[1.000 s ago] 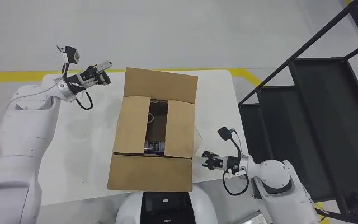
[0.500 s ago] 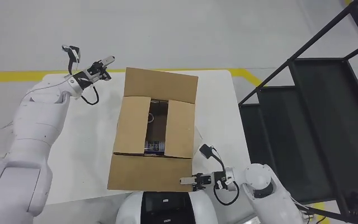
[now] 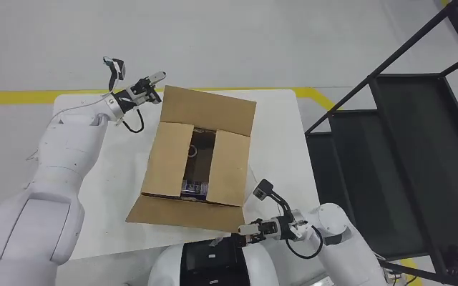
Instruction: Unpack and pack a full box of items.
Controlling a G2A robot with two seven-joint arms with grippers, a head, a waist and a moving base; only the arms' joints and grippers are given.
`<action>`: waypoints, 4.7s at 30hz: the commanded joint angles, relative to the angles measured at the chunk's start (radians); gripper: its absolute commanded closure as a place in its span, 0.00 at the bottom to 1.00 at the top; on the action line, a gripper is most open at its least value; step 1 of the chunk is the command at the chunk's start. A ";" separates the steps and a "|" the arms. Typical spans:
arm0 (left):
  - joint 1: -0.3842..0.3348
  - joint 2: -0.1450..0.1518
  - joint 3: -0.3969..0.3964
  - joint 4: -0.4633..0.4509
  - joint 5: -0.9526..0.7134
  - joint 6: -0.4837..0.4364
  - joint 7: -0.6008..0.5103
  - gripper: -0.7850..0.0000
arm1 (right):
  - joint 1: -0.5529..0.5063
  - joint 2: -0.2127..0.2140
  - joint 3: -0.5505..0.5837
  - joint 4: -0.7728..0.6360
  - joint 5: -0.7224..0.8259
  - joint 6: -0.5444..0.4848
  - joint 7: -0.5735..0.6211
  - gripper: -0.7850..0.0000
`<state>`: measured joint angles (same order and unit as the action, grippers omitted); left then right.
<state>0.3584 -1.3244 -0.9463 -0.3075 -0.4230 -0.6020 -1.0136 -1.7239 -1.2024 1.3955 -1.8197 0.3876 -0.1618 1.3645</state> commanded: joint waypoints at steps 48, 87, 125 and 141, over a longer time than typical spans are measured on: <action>0.203 0.242 0.109 -0.582 -0.097 0.317 -0.522 0.00 | -0.009 0.037 0.041 -0.091 -0.219 0.018 -0.574 0.00; 0.172 0.309 0.244 -0.614 -0.187 0.297 -0.502 0.00 | -0.074 0.067 0.032 -0.134 -0.399 0.082 -0.587 0.00; 0.164 0.302 0.289 -0.611 -0.182 0.273 -0.478 0.00 | 0.014 0.047 -0.025 0.081 -0.384 -0.056 -1.028 0.00; 0.162 0.304 0.298 -0.617 -0.170 0.266 -0.470 0.00 | -0.091 0.049 0.037 -0.012 -0.448 -0.282 -1.143 0.00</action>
<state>0.5204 -1.0202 -0.6481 -0.9238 -0.5927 -0.3362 -1.4841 -1.8076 -1.1531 1.4303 -1.8269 -0.0557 -0.4363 0.2288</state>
